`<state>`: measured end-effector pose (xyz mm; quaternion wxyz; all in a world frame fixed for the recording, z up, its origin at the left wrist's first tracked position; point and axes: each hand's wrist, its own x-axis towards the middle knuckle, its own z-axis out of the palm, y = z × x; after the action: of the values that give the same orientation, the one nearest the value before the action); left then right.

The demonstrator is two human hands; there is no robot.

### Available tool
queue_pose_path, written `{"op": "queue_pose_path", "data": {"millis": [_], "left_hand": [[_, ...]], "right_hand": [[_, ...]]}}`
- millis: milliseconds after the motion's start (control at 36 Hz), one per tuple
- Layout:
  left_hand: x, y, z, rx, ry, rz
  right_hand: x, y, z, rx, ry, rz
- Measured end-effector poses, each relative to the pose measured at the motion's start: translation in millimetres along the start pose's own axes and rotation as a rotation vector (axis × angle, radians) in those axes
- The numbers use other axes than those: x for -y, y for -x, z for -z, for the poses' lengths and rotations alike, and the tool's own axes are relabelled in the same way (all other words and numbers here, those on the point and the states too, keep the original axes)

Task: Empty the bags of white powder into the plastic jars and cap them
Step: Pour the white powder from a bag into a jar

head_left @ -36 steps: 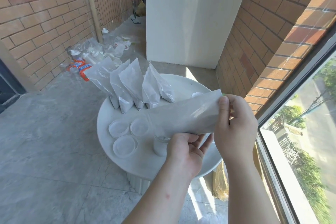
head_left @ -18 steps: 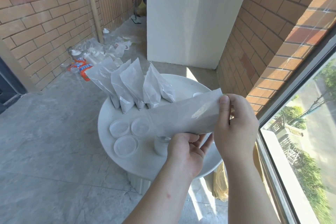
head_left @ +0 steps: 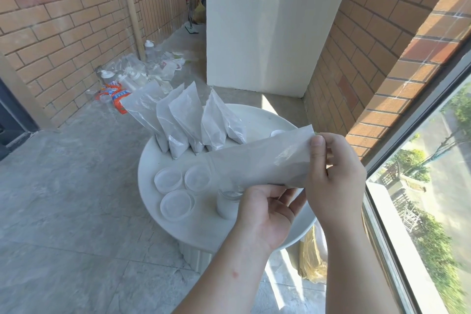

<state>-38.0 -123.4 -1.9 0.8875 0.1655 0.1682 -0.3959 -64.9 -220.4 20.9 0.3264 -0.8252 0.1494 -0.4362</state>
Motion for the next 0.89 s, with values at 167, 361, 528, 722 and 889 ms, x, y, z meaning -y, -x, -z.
{"op": "queue_pose_path", "data": {"millis": [167,361,528,722,889], "left_hand": [[0,1,-2,0.039,-0.006,-0.021],[0,1,-2,0.043,0.016,-0.014],[0,2,-3,0.023,0.014,-0.015],[0,3,-3,-0.005,0.010,-0.021],[-1,1,-1,-0.047,0.015,-0.032]], "right_hand": [[-7,-2,12,0.069,-0.029,0.043],[-14,-1,16,0.089,-0.002,0.073],[-14,-2,13,0.065,0.013,0.118],[-11,-3,11,0.013,0.022,0.176],[-7,-2,7,-0.013,0.027,0.186]]}}
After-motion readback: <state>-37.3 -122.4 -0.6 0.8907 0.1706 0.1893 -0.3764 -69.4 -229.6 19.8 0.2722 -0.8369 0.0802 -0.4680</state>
